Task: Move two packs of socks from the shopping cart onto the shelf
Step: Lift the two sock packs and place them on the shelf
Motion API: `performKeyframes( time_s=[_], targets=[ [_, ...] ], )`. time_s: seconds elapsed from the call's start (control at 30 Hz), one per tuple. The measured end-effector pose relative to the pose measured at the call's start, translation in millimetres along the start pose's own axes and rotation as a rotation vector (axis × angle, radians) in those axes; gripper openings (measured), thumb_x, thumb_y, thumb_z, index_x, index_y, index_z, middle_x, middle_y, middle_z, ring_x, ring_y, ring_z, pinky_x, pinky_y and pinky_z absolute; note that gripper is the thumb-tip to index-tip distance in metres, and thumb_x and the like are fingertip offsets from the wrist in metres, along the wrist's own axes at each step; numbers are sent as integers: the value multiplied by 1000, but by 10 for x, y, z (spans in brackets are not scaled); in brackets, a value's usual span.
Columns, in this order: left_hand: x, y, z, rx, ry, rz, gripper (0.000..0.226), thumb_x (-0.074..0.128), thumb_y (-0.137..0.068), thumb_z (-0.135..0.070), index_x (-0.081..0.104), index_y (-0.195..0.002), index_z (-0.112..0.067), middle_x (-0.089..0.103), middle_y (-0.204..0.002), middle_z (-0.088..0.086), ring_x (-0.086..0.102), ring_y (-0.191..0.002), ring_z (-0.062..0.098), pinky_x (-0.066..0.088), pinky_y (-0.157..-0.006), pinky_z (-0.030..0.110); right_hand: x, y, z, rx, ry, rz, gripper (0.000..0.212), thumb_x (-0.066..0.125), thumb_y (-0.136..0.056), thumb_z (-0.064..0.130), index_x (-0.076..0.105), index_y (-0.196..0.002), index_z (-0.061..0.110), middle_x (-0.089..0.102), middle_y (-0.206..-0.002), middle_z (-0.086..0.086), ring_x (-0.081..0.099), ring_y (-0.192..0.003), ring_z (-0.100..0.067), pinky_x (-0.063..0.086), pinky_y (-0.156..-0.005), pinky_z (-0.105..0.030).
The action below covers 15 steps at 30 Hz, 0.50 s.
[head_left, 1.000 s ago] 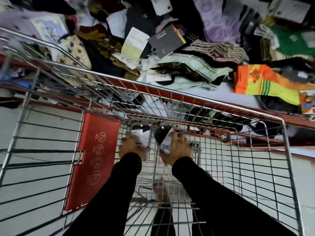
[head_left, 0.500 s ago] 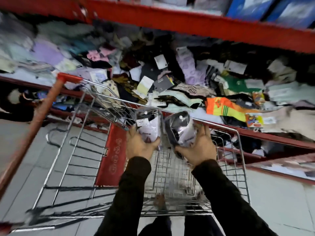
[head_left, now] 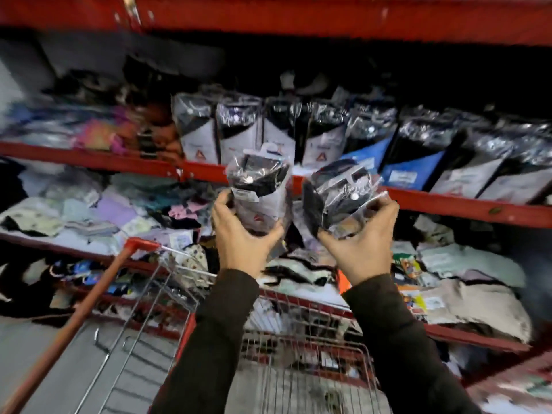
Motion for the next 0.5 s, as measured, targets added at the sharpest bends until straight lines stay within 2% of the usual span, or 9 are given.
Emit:
performKeyframes(
  time_s=[0.07, 0.1, 0.17, 0.23, 0.3, 0.4, 0.5],
  targets=[
    [83, -297, -210, 87, 33, -26, 95, 90, -68, -30, 28, -139, -26, 36, -137, -3, 35, -122, 2, 30, -105, 14, 42, -296, 153, -24, -35, -51, 104, 91, -57, 37, 33, -132, -5, 41, -135, -19, 44, -121, -21, 35, -95, -18],
    [132, -447, -303, 122, 47, -40, 95, 91, -67, -30, 28, -138, -26, 36, -136, -2, 33, -121, 0, 25, -104, 8, 73, -432, 231, -53, -60, -89, 103, 90, -56, 40, 34, -130, -2, 42, -132, -16, 45, -119, -20, 35, -94, -14],
    [251, -714, -423, 163, 49, -62, 98, 92, -64, -30, 28, -138, -19, 39, -139, 7, 32, -121, 0, 20, -103, 1, 169, -656, 351, -87, -68, -136, 100, 90, -56, 42, 33, -129, 4, 41, -128, -10, 48, -114, -15, 38, -92, -14],
    [387, -954, -474, 178, 46, -72, 101, 93, -62, -29, 28, -138, -15, 40, -139, 14, 30, -119, 0, 15, -101, -5, 295, -864, 401, -91, -37, -151, 103, 89, -57, 46, 32, -132, 4, 40, -133, -13, 49, -119, -23, 45, -96, -25],
    [516, -1140, -476, 176, 21, -75, 101, 94, -62, -29, 26, -137, -18, 40, -139, 16, 35, -121, 7, 17, -101, -2, 426, -1039, 394, -78, -10, -162, 105, 87, -56, 52, 31, -133, 6, 42, -133, -12, 52, -121, -27, 47, -95, -30],
    [697, -1350, -367, 124, -9, -57, 100, 93, -63, -28, 28, -136, -9, 40, -140, 17, 42, -131, 27, 29, -102, 15, 629, -1200, 370, -56, 57, -155, 109, 87, -56, 56, 31, -135, 6, 49, -133, -13, 55, -121, -29, 48, -88, -33],
    [836, -1474, -241, 77, -61, -33, 99, 93, -64, -27, 30, -136, -1, 41, -139, 18, 43, -130, 31, 30, -101, 19, 805, -1264, 337, -43, 154, -131, 113, 90, -60, 50, 28, -138, -3, 49, -135, -24, 54, -125, -36, 50, -91, -35]
  ],
)
Point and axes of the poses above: each hand's wrist, its own y-axis away from the middle knuckle, its own x-axis out of the palm, z = x × y, the point moved 5 cm from there along -y, towards the middle knuckle
